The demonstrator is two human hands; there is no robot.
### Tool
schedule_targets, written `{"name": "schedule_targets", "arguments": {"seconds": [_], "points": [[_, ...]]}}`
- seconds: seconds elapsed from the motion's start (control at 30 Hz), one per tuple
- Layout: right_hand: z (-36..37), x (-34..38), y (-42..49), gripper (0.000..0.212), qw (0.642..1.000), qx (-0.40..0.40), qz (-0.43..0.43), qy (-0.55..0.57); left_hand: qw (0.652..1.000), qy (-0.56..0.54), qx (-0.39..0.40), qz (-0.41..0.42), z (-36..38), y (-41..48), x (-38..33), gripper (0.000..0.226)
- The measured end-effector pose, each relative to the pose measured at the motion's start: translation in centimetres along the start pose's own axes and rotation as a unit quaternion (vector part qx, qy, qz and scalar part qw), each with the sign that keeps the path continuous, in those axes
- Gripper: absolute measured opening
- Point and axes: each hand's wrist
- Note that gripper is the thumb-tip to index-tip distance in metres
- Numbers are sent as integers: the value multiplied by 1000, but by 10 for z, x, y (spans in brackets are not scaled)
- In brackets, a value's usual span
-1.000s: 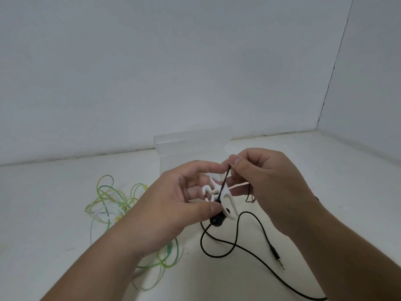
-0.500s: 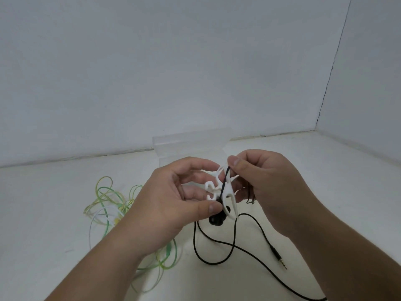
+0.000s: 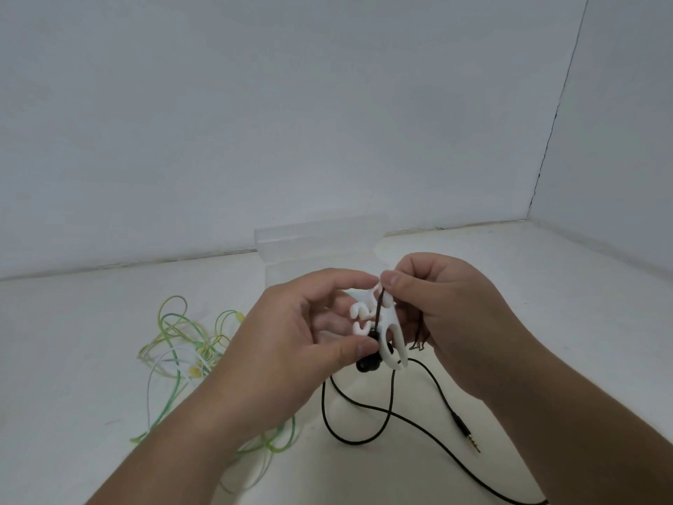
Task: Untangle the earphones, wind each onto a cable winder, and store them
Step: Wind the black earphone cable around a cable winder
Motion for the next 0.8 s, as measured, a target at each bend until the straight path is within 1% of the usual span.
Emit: {"name": "schedule_targets", "arguments": {"seconds": [0.1, 0.23, 0.33, 0.43, 0.6, 0.7, 0.8], "points": [[0, -2, 1, 26, 1000, -15, -11, -23, 999, 34, -5, 10, 2, -2, 0, 50], [3, -1, 1, 25, 998, -22, -44, -42, 999, -26, 10, -25, -1, 1, 2, 48], [5, -1, 1, 23, 995, -33, -78, -61, 998, -34, 19, -52, -6, 3, 5, 46], [4, -2, 3, 23, 996, -35, -76, -32, 997, -44, 24, -65, -7, 3, 4, 44], [4, 0, 0, 21, 999, -12, -36, 34, 993, -87, 34, -76, -9, 3, 4, 40], [4, 0, 0, 23, 998, 3, -20, 62, 982, -154, 41, -104, -9, 3, 6, 40], [3, -1, 3, 26, 997, 0, -30, 75, 968, -207, 36, -135, -13, 4, 6, 47]]}}
Point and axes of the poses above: each hand's wrist, its own y-axis towards the middle knuckle, its own z-axis out of the palm, x = y × z, and after that the axes turned 12 degrees about -y, right-handed
